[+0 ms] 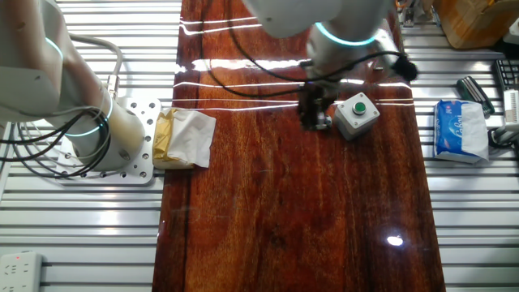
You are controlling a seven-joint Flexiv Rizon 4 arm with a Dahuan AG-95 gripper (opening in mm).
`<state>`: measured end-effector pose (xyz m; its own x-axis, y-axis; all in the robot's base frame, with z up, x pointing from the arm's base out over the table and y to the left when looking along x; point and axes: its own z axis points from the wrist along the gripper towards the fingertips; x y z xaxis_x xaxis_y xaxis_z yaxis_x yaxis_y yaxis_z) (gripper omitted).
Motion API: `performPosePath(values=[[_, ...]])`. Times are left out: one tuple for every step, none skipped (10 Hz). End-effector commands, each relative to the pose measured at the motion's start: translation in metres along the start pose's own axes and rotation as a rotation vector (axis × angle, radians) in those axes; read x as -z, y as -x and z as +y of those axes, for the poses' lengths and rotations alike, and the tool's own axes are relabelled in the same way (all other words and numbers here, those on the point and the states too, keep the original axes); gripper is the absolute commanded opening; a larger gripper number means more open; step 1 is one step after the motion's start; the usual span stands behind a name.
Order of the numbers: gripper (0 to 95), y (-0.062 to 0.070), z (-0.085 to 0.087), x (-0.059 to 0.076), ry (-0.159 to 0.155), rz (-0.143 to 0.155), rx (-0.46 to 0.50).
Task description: Push the soccer ball into the goal
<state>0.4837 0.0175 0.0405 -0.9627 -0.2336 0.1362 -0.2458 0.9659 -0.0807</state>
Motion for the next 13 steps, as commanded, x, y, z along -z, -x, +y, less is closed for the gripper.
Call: performPosePath(values=[[0.0,0.009,-0.001,0.014,-0.016,-0.027,0.029],[0.0,0.021,-0.001,0.02,-0.031,-0.035,0.044],[0.0,0.03,0.0,0.025,-0.037,-0.032,0.044],[0.0,0.034,0.0,0.025,-0.053,-0.028,0.043],[0.0,0.036,-0.001,0.022,-0.06,-0.03,0.047],[0.0,0.039,-0.002,0.016,-0.062,-0.039,0.054],[0.0,0.042,-0.003,0.009,-0.071,-0.063,0.062],[0.0,0.044,-0.003,0.005,-0.077,-0.084,0.065],[0.0,0.046,-0.003,0.001,-0.085,-0.095,0.072],[0.0,0.047,-0.004,-0.002,-0.088,-0.108,0.071],[0.0,0.048,-0.003,-0.002,-0.072,-0.125,0.053],[0.0,0.049,-0.003,-0.001,-0.061,-0.132,0.043],[0.0,0.052,-0.003,0.0,0.009,-0.152,-0.01]])
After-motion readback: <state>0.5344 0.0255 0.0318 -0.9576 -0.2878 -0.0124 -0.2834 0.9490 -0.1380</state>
